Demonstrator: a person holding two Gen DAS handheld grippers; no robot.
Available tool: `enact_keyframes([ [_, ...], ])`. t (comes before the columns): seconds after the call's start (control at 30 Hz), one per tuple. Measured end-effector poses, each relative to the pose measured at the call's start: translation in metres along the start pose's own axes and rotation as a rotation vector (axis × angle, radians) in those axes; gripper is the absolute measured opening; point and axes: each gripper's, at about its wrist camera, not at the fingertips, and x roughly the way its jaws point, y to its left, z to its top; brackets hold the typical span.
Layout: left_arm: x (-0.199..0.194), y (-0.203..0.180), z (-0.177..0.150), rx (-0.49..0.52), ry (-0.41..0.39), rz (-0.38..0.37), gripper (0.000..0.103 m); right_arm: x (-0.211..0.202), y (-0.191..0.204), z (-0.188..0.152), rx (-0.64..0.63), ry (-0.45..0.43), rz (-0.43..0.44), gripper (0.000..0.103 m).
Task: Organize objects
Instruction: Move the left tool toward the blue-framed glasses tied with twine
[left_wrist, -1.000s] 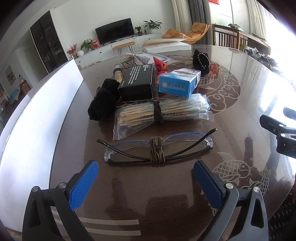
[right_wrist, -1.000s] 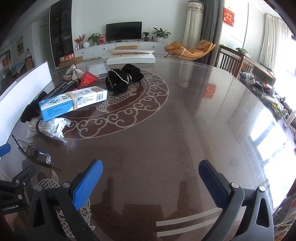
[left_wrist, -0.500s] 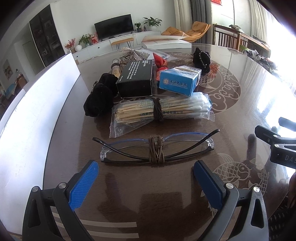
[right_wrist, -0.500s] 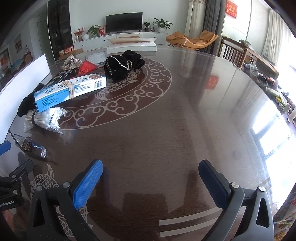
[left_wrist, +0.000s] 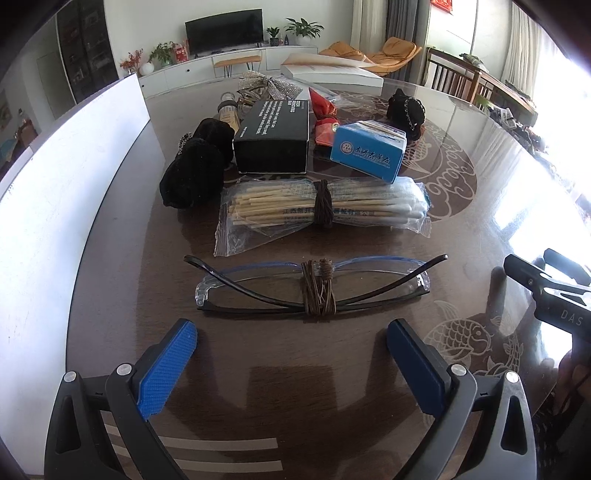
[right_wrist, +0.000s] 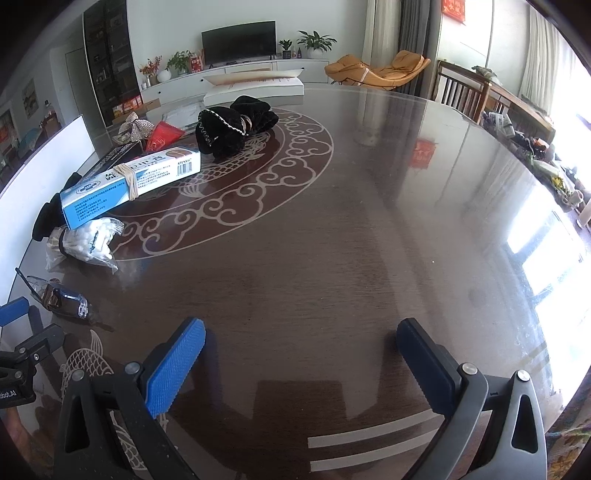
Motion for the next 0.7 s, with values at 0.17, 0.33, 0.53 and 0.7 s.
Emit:
enact_keyframes([
  [0.17, 0.001, 0.001, 0.000, 0.022, -0.004, -0.019, 0.103, -0.001, 0.001, -0.001, 0.002, -0.019, -0.005, 0.103],
  [0.33, -0.002, 0.003, 0.002, -0.010, 0.061, -0.020, 0.103, -0.001, 0.002, -0.002, 0.003, -0.028, -0.006, 0.103],
  [0.53, -0.026, 0.006, 0.014, -0.107, 0.013, -0.047, 0.103, 0.000, 0.002, -0.001, -0.001, -0.028, -0.005, 0.103],
  [0.7, -0.026, -0.004, 0.039, -0.232, 0.020, -0.119, 0.103, 0.000, 0.002, -0.001, -0.002, -0.028, -0.004, 0.103],
])
